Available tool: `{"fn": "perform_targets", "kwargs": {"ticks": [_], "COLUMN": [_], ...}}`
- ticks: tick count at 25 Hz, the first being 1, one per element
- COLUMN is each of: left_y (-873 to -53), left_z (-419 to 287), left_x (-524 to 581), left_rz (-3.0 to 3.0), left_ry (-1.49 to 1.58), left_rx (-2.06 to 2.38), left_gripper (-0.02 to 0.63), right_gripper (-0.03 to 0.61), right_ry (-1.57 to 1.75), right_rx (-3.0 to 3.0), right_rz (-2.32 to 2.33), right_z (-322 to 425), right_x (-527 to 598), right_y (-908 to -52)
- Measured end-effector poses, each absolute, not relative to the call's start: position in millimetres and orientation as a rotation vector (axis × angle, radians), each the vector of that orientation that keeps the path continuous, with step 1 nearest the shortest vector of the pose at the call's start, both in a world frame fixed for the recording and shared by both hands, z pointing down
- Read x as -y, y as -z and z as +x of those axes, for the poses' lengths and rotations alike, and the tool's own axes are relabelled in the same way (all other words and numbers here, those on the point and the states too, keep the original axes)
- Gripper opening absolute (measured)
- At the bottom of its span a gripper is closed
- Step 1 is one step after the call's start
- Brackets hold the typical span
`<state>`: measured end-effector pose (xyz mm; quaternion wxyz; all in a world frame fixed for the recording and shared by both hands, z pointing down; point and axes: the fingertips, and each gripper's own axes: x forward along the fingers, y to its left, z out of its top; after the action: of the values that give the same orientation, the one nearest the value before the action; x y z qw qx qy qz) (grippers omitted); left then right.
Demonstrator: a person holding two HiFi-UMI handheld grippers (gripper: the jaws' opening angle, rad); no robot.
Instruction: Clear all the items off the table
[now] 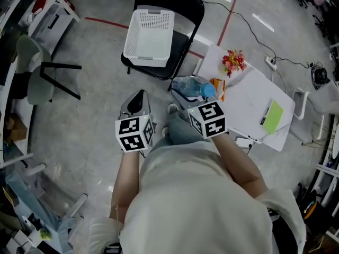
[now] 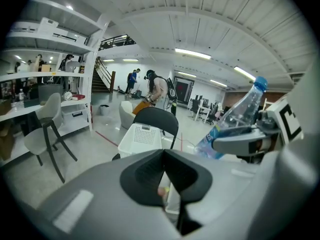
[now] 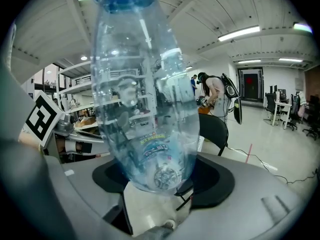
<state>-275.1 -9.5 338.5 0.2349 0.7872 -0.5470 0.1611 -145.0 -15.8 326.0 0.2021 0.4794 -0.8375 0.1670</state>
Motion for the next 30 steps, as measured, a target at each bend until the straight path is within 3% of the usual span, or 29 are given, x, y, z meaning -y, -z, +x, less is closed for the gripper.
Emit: {"fn": "perform_targets", "kwargs": {"ticks": [30], "left_y": [-405.7], "left_z": [-302.2], "left_x": [169.1], "left_rz": [1.994], "left_ry": [-0.518], "left_rx": [1.524], "left_gripper": [0.008], "right_gripper": [0.339], "right_ry": [-0.548], "right_rx": [2.282], "right_rz": [1.122], "right_z": [-179.0], "right_x": [201.3], "right_y": [-408.5]}}
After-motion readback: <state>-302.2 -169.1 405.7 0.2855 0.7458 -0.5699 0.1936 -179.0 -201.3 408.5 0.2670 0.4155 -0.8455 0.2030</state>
